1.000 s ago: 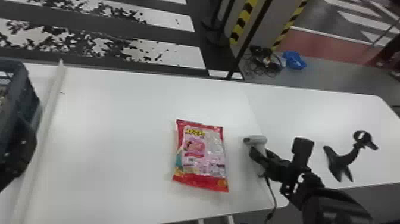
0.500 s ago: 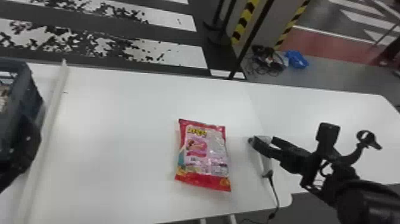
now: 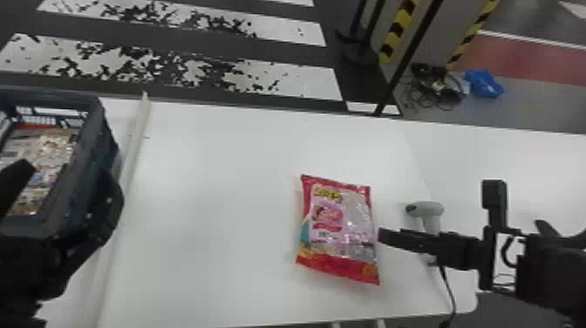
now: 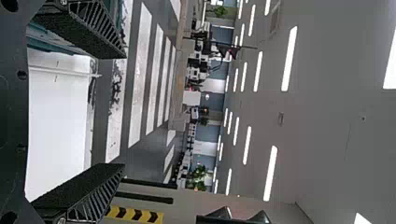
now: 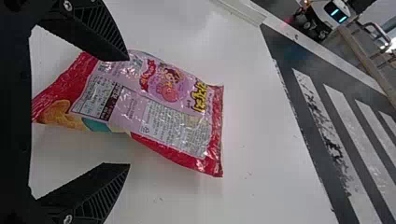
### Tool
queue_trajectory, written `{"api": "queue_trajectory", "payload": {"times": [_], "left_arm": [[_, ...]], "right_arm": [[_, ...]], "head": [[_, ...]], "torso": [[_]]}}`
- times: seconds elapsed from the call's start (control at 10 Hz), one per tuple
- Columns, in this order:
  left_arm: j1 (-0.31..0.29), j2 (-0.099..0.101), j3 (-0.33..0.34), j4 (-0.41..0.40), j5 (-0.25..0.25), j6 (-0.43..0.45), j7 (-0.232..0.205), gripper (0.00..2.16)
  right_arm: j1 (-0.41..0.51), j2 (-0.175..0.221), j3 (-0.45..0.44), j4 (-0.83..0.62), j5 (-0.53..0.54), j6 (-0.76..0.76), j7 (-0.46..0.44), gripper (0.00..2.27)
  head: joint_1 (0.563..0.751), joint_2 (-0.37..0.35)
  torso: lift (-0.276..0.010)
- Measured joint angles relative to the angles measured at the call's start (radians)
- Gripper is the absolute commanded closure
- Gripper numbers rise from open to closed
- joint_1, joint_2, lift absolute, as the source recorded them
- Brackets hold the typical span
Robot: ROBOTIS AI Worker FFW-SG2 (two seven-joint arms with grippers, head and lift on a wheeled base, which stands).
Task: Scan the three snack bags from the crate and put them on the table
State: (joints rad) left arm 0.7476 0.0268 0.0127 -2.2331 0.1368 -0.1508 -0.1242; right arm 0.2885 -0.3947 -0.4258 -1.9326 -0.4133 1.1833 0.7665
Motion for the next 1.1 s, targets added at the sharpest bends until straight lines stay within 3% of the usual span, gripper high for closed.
{"api": "queue_trajectory", "payload": {"times": [0.3,0.6,0.7,0.8,0.9,1.1], "left_arm": [[0.014,0.0,0.001,-0.013,-0.008,0.0,0.002,0.04],[0.025,-0.002,-0.003,-0.024,-0.023,0.005,0.003,0.04],[0.025,-0.002,-0.005,-0.024,-0.027,0.008,0.006,0.04],[0.026,-0.002,-0.008,-0.022,-0.03,0.009,0.008,0.04],[0.026,-0.003,-0.01,-0.021,-0.031,0.009,0.009,0.04],[0.028,-0.004,-0.011,-0.018,-0.031,0.007,0.011,0.04]], "right_arm": [[-0.109,-0.041,0.102,0.159,0.064,0.007,0.064,0.07],[-0.167,-0.05,0.18,0.284,0.105,-0.067,0.091,0.11],[-0.176,-0.05,0.201,0.308,0.115,-0.083,0.099,0.39],[-0.184,-0.05,0.221,0.324,0.13,-0.09,0.11,1.78],[-0.189,-0.049,0.234,0.333,0.144,-0.09,0.118,2.13],[-0.188,-0.049,0.233,0.328,0.143,-0.088,0.138,2.19]], "head": [[0.695,-0.179],[0.695,-0.174],[0.695,-0.168],[0.695,-0.163],[0.695,-0.16],[0.695,-0.154]], "torso": [[-0.094],[-0.094],[-0.094],[-0.094],[-0.094],[-0.094]]}}
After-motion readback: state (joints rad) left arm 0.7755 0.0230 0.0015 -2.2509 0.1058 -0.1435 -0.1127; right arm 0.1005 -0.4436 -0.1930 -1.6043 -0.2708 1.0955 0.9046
